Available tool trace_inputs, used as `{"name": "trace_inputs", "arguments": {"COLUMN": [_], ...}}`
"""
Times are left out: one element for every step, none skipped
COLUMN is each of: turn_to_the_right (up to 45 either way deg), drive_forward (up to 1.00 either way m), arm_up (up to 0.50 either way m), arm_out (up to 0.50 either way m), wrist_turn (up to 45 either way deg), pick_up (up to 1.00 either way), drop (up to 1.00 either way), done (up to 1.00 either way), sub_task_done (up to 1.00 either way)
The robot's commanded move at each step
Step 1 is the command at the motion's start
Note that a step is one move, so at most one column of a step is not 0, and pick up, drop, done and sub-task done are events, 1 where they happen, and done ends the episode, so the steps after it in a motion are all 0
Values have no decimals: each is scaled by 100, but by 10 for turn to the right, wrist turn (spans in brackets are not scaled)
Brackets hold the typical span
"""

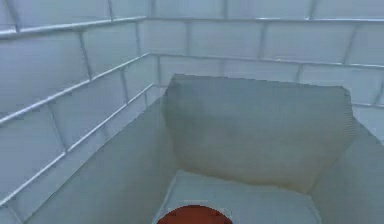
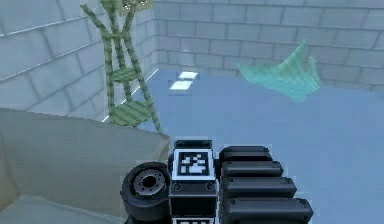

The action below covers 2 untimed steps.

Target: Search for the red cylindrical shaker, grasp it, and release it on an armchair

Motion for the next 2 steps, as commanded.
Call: {"name": "trace_inputs", "arguments": {"turn_to_the_right": [-30,390], "drive_forward": [0,0], "arm_up": [0,0], "arm_out": [0,0], "wrist_turn": [0,0], "pick_up": [0,0], "drop": [0,0], "done": [0,0], "sub_task_done": [0,0]}}
